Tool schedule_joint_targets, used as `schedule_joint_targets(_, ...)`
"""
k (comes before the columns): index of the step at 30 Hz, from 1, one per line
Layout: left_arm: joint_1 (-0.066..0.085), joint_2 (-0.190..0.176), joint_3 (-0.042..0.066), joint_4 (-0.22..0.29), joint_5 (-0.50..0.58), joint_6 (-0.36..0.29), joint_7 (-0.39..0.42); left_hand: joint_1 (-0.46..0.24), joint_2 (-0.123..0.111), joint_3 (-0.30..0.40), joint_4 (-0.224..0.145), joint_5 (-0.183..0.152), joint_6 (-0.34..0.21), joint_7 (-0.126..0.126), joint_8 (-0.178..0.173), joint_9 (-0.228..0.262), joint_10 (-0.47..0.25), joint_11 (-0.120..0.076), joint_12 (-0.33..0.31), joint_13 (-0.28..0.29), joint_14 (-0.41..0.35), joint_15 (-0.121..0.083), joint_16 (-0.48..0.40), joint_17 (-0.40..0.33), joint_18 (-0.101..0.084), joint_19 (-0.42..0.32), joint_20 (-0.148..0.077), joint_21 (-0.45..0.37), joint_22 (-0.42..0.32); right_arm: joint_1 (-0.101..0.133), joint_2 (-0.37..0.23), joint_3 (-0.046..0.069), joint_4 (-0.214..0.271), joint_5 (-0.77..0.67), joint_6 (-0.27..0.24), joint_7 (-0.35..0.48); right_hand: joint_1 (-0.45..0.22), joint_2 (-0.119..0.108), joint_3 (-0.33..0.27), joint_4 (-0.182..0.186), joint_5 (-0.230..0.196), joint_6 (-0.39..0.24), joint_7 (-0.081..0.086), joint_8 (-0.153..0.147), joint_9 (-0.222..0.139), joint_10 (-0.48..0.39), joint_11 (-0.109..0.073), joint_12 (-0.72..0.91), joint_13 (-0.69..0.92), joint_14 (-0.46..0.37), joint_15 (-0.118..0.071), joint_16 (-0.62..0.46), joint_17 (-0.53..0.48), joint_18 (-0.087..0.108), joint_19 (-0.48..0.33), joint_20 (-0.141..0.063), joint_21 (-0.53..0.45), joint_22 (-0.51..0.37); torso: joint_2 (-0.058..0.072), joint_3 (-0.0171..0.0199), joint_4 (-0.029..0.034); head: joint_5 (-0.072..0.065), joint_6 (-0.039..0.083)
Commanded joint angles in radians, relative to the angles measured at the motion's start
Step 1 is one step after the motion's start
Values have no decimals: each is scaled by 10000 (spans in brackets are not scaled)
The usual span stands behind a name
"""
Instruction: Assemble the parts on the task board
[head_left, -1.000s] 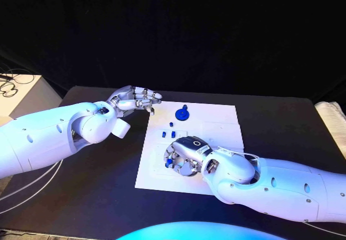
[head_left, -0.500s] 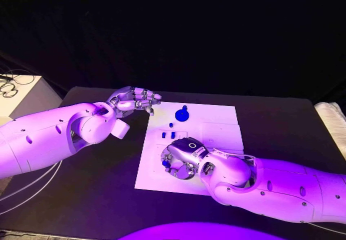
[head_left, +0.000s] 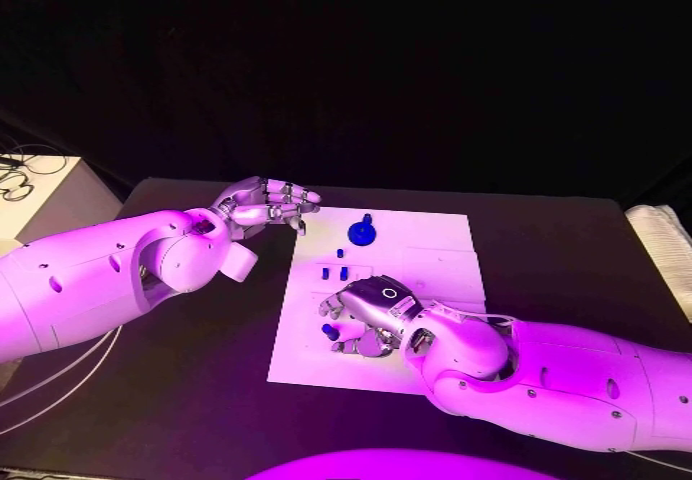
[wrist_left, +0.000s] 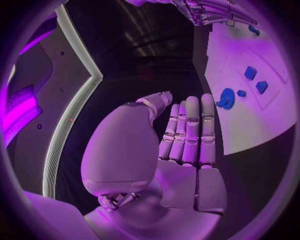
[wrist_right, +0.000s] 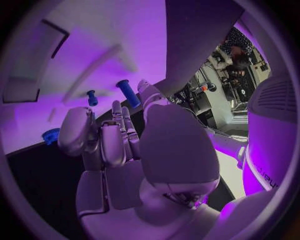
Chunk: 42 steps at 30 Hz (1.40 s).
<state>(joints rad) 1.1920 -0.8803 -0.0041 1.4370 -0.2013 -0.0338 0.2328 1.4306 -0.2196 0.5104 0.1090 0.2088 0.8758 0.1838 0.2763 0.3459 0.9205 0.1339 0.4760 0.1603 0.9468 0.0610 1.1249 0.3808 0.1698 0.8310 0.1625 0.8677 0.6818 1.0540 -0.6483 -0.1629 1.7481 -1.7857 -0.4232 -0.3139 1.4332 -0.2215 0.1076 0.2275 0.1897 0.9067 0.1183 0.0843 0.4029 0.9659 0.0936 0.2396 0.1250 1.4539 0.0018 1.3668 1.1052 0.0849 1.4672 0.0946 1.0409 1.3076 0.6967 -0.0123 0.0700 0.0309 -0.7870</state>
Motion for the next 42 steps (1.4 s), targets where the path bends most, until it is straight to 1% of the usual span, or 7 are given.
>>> schedule_joint_targets(1, 2, 19, 5, 2, 61, 195, 19, -19, 88, -20, 56, 13, 1, 63, 58, -16, -66, -15, -31, -13, 15, 36, -46, 8, 133, 60, 8, -38, -12, 1, -148, 6, 167, -128, -731, 88, 321, 2, -453, 477, 62, -32, 7, -52, -16, -206, 0, 350, 36, -25, 61, -26, -40, 74, -9, 67, -76, 337, -3, -4, -2, -40, 34)
schedule_joint_targets(10, -7, 31, 0, -48, 65, 221, 7, -27, 92, -25, 68, 12, -5, 68, 59, -19, -76, -11, -40, -20, 16, 39, -50, 10, 133, 65, 10, -49, -20, 212, -970, 57, 740, 636, -1127, 322, 441, -2, -625, 628, 58, -8, 20, -43, -19, -243, -19, 576, 66, -25, 50, -29, -68, 79, -8, 61, -103, 329, -16, -3, -12, -153, 87)
schedule_joint_targets(17, -37, -8, -9, -43, 72, 203, 27, -27, 92, -25, 68, 12, -5, 68, 59, -19, -76, -11, -40, -20, 16, 39, -50, 10, 133, 65, 10, -49, -20, 693, -2150, 88, 1268, 2751, -1313, 1016, 537, 198, -597, 600, 70, 199, 283, 49, -9, 285, -172, 1225, 227, 174, -77, 215, 387, -24, 168, -34, 561, 626, -27, -14, -63, -271, 122)
schedule_joint_targets(26, -143, -99, -12, 94, 149, 9, 234, -32, 87, -34, 75, 9, -11, 68, 62, -22, -78, -9, -45, -25, 16, 42, -52, 13, 132, 69, 12, -60, -28, 1046, -3803, 90, 1713, 5203, -918, 1303, 384, 200, -473, 614, 166, 987, 48, 549, 65, 2671, -558, 3263, 1516, 607, -391, 899, 1816, -440, 674, -316, 3064, 1754, -39, 2, -72, -497, 160)
schedule_joint_targets(32, -236, -234, -12, 345, 214, -145, 382, -32, 87, -34, 75, 9, -11, 68, 62, -22, -78, -9, -45, -25, 16, 42, -52, 13, 132, 69, 12, -60, -28, 1081, -4819, 49, 1820, 5920, -183, 687, -825, 425, -640, 623, 415, 1266, -230, 1416, 580, 3677, -805, 8872, 8445, 746, -591, 1205, 2450, -579, 788, -510, 3879, 2145, -48, -34, -66, -797, 111)
schedule_joint_targets(36, -283, -337, -12, 536, 248, -204, 424, -33, 87, -36, 78, 9, -15, 64, 63, -24, -72, -11, -43, -26, 18, 42, -52, 14, 132, 71, 13, -65, -32, 1078, -5303, -12, 1927, 5890, 213, 140, -1341, 633, -930, 611, 1095, 1302, -311, 1739, 834, 4903, -853, 11545, 12038, 926, -643, 1589, 3382, -719, 917, -538, 4625, 2419, -36, -35, -89, -935, 112)
schedule_joint_targets(42, -339, -420, -11, 760, 274, -232, 433, -38, 85, -40, 83, 8, -16, 63, 63, -24, -69, -11, -42, -26, 19, 43, -52, 15, 132, 72, 14, -68, -34, 999, -5608, -147, 2058, 5389, 398, -983, -1884, 798, -1441, 651, 1044, 1297, -343, 1936, 987, 5334, -871, 12342, 13204, 1017, -634, 1789, 3904, -804, 995, -547, 5072, 2567, -58, -36, -121, -1036, 91)
